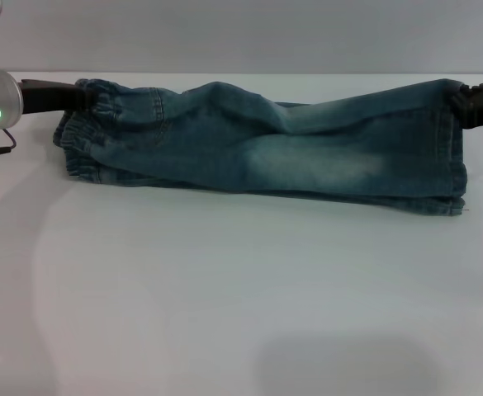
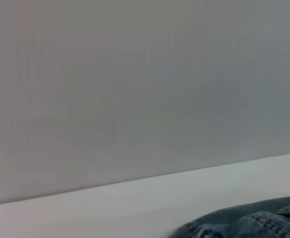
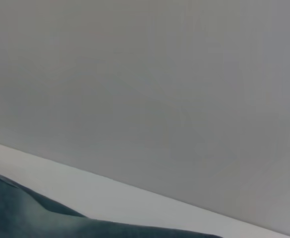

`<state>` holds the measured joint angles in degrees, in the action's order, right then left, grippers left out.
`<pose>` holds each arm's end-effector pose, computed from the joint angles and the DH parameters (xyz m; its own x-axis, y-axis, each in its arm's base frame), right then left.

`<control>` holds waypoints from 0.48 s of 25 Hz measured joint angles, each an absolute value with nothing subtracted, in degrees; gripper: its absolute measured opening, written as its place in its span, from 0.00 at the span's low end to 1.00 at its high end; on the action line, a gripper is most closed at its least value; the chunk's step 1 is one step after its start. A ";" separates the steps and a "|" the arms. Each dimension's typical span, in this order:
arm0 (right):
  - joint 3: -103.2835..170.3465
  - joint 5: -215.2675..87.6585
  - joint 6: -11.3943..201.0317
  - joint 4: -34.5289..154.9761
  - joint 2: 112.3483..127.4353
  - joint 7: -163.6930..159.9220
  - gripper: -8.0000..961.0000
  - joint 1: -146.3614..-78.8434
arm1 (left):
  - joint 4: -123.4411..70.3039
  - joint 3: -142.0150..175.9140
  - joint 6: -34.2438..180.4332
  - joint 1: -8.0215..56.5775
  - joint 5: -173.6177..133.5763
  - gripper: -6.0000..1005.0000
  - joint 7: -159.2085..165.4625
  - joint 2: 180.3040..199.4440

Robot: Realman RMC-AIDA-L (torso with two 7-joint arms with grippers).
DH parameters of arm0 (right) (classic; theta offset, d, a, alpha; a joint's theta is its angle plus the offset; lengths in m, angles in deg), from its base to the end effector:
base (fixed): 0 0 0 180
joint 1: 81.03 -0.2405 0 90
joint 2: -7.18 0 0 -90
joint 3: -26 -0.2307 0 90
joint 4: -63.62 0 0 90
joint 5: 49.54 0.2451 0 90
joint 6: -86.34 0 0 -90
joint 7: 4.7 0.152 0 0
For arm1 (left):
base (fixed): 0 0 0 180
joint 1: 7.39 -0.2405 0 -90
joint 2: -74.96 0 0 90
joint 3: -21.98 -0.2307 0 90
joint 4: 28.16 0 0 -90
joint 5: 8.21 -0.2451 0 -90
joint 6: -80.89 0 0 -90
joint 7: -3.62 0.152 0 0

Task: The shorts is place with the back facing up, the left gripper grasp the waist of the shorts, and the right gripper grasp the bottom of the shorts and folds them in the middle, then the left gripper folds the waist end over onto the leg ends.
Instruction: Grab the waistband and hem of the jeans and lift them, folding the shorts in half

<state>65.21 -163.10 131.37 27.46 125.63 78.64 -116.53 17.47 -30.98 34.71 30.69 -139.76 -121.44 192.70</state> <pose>0.3070 0.4473 0.0462 0.7903 -0.3983 -0.4656 -0.6093 -0.4309 -0.6656 -0.2589 0.4681 0.0433 0.6443 0.6048 0.4681 0.7448 -0.3573 -0.5636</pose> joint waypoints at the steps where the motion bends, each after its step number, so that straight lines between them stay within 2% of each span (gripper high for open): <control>1: 66.05 -163.01 129.94 27.65 125.72 78.64 0.03 -116.55 | 17.45 -31.10 34.90 30.71 -139.77 0.07 -121.44 192.73; 4: 68.14 -162.95 127.07 28.13 125.85 78.64 0.04 -116.68 | 17.44 -31.85 35.32 30.74 -139.79 0.08 -121.44 192.78; 12: 70.81 -162.83 124.48 28.99 125.95 78.62 0.35 -116.97 | 17.44 -34.40 36.03 30.76 -139.87 0.32 -121.50 192.81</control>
